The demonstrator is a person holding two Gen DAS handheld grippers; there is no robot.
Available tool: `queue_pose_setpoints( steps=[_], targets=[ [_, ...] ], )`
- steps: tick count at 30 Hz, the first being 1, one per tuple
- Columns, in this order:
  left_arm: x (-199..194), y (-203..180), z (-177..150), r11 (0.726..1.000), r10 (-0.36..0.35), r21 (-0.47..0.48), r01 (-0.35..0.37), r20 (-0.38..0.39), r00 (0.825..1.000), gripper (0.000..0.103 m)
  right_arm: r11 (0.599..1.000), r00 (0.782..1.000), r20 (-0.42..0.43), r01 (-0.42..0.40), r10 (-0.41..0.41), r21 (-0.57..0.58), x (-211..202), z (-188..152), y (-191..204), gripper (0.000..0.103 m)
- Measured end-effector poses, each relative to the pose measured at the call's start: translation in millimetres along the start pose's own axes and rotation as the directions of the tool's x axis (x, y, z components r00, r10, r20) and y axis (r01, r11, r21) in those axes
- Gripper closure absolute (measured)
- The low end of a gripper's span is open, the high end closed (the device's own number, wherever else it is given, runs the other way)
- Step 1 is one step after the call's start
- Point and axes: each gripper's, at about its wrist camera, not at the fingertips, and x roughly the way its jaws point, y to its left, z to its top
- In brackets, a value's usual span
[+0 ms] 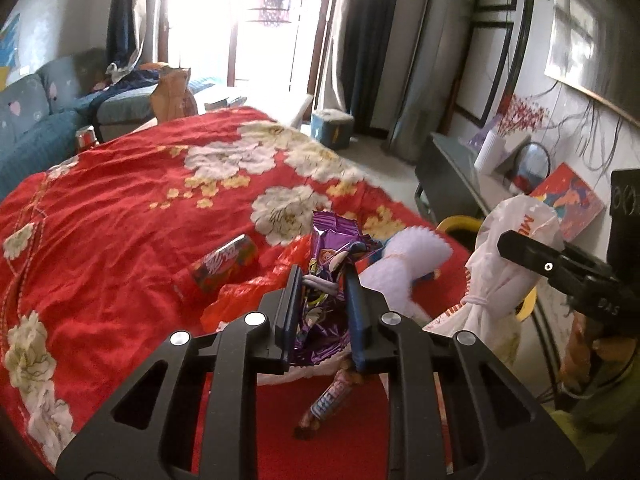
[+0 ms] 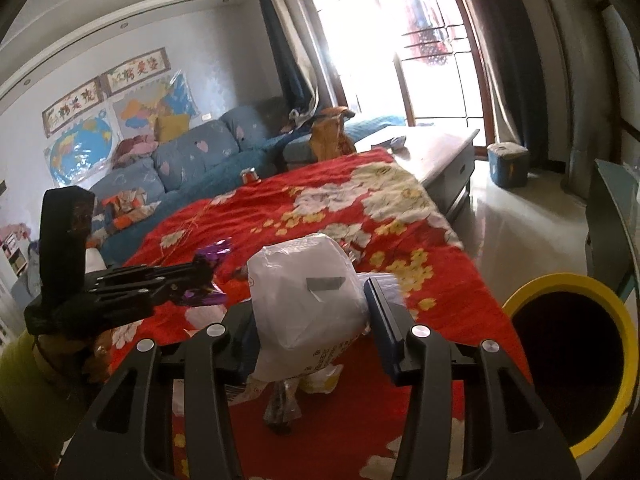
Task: Collect trash
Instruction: 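Carry the white bag with the right tool while the left tool carries the wrapper to the yellow-rimmed bin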
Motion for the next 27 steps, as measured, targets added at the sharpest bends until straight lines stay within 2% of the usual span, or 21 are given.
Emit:
queue_pose_setpoints(
  steps=[6, 13, 19, 27],
  targets=[
    [-7, -14, 8, 0.999, -0.032, -0.013, 0.033, 0.039, 0.999, 0.088, 0.998, 0.998, 0.047, 0.046, -0.047, 0.033, -16, 8, -18, 0.058],
    [-2, -39, 15, 0.997, -0.073, 0.005, 0.073, 0.049, 0.996, 0.088, 0.990, 0.987, 0.099, 0.123, -0.130, 0.075, -34, 17, -44, 0.058],
    [7, -63, 18, 0.994, -0.105, 0.027, 0.104, 0.046, 0.993, 0.089, 0.974, 0.970, 0.134, 0.185, -0.202, 0.131, -50, 23, -74, 0.058],
    [24, -97, 24, 0.989, -0.142, 0.057, 0.140, 0.043, 0.989, 0.089, 0.939, 0.936, 0.166, 0.274, -0.309, 0.207, -71, 24, -117, 0.058]
  ],
)
